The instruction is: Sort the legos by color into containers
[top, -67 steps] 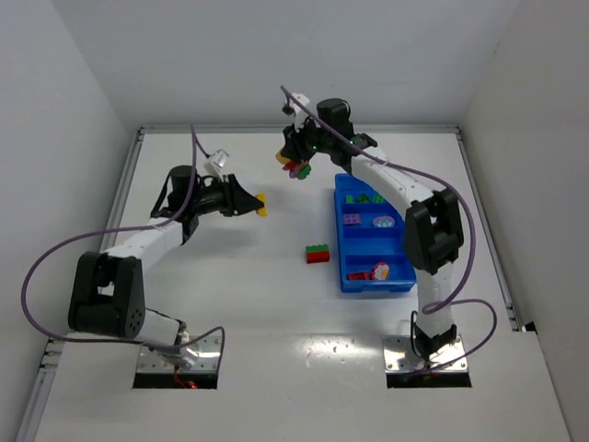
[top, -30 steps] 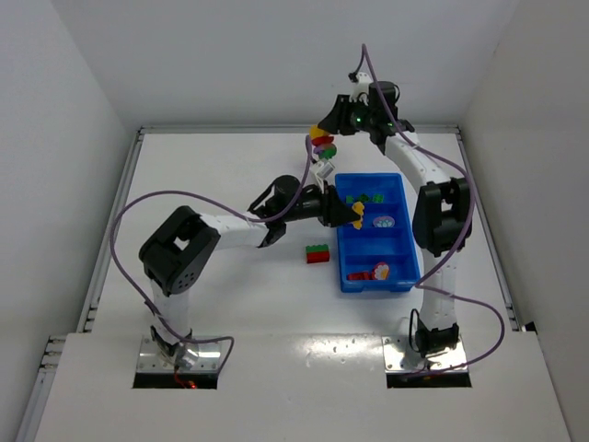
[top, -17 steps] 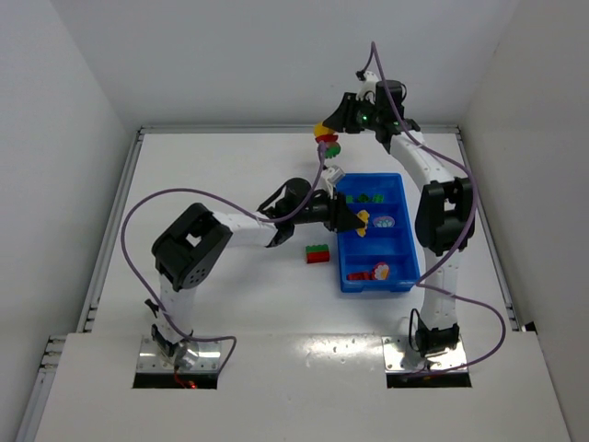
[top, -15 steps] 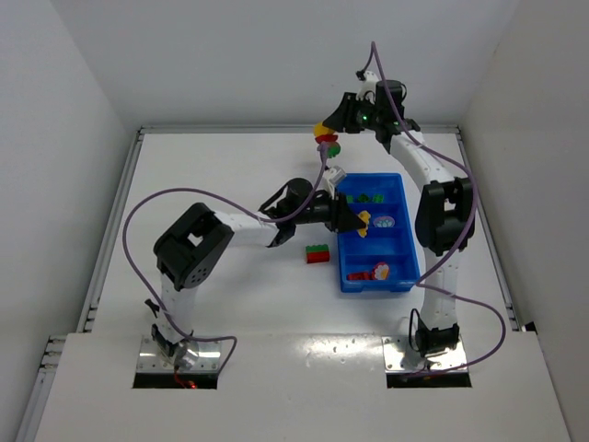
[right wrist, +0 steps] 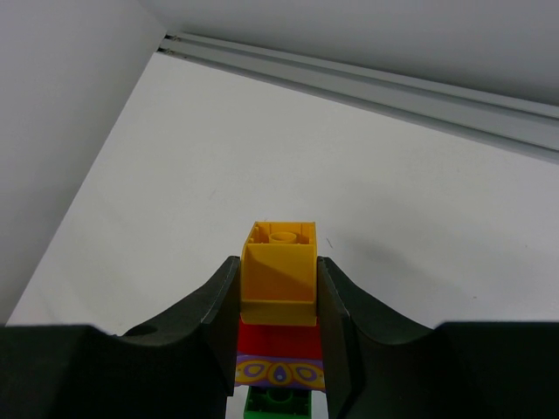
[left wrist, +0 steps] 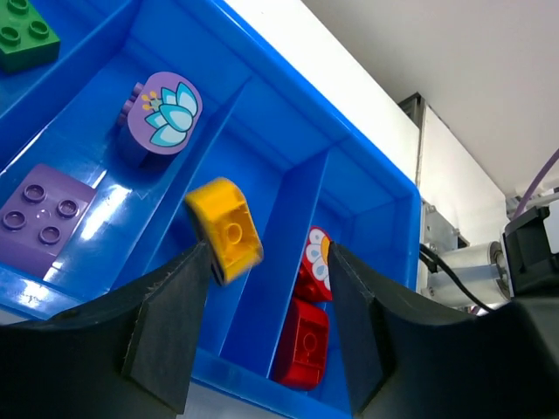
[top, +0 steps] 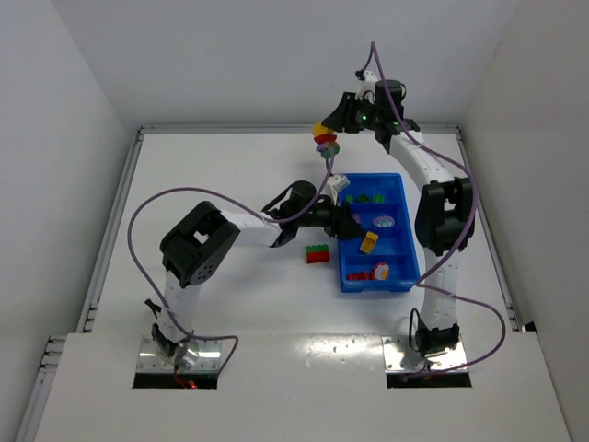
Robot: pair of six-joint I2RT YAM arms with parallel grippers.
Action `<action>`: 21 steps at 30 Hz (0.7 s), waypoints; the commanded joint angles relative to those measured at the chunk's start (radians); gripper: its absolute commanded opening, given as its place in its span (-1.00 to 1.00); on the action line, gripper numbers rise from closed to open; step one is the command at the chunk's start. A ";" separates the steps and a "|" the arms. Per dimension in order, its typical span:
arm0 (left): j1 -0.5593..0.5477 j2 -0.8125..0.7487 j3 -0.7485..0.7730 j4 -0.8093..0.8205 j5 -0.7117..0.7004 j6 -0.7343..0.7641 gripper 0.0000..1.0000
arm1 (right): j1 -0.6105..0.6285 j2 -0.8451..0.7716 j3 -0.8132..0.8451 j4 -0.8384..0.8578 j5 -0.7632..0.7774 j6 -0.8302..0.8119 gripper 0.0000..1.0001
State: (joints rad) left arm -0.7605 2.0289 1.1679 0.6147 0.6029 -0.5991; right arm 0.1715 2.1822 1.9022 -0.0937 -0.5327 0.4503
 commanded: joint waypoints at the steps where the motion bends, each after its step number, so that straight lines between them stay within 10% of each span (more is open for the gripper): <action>1: -0.010 -0.029 0.015 0.045 0.012 0.039 0.25 | -0.007 -0.009 0.002 0.066 -0.020 0.025 -1.00; 7: 0.035 -0.146 -0.020 0.122 -0.025 -0.013 0.25 | -0.007 0.001 -0.021 0.132 -0.081 0.121 -1.00; 21: 0.421 -0.521 -0.070 -0.321 -0.175 0.127 0.25 | 0.016 -0.047 -0.149 0.322 -0.207 0.367 -1.00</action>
State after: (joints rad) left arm -0.3744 1.5063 1.1065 0.4442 0.4660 -0.5228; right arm 0.1726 2.1853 1.7676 0.1352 -0.6983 0.7574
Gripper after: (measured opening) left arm 0.626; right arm 0.362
